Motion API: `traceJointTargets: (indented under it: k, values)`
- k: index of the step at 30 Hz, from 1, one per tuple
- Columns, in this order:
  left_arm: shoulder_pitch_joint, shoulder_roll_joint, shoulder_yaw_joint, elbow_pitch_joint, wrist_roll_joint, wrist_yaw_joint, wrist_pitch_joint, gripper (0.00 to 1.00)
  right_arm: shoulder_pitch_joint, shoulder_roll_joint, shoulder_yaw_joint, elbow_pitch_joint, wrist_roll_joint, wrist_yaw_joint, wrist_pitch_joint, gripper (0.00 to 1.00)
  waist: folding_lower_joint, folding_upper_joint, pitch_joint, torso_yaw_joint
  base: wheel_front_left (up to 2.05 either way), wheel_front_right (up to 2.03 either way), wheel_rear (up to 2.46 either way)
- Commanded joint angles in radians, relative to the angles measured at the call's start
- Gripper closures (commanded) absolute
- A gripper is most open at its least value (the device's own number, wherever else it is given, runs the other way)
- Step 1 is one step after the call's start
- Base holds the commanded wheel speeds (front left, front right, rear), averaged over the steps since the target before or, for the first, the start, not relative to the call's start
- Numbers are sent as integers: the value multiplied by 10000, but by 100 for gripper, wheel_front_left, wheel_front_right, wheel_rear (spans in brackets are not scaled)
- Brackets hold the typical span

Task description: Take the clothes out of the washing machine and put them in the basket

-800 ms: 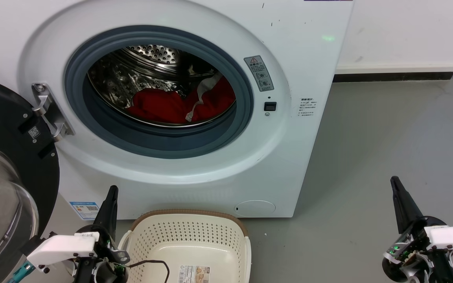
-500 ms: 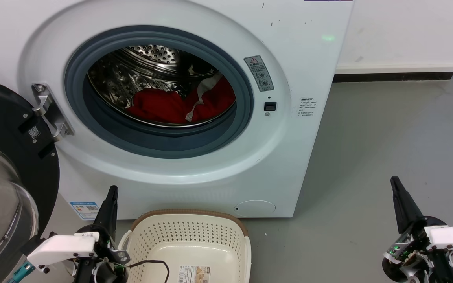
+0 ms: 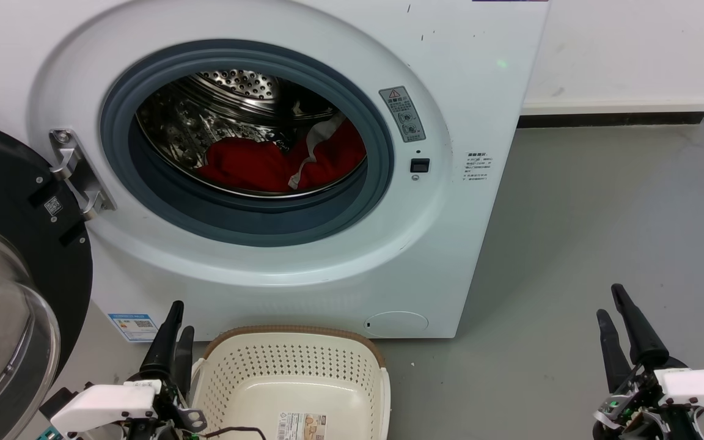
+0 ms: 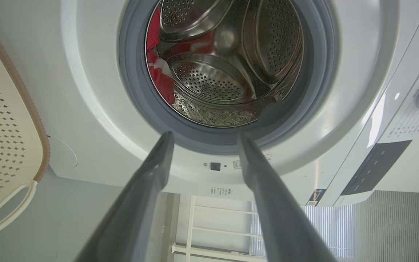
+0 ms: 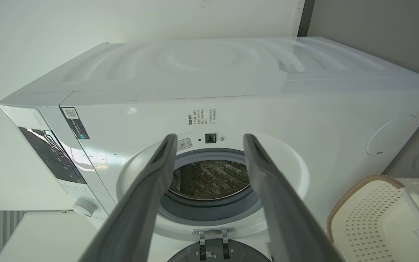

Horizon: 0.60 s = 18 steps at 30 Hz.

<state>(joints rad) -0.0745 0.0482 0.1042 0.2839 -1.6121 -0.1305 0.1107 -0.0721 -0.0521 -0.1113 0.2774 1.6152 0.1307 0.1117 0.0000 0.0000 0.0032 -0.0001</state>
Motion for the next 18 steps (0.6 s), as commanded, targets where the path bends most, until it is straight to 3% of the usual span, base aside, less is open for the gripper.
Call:
traceJointTargets:
  k: [1, 10, 18]
  values:
    - [-223, 12, -102, -186, 29, -2, -114, 0, -168, -1, 75, -224, -45, 0, -94, 0, 0, 0, 2, 0, 0, 0, 0]
    - [-440, 14, -366, -356, 660, -2, -570, 0, -178, -69, 367, -527, -643, 0, -567, 0, 0, 0, 4, 6, 0, 0, 0]
    - [-571, 16, -432, -618, 2414, 37, -932, 0, -193, -83, 381, -747, -2459, 0, -935, 0, 0, 0, -3, 12, 0, 0, 0]
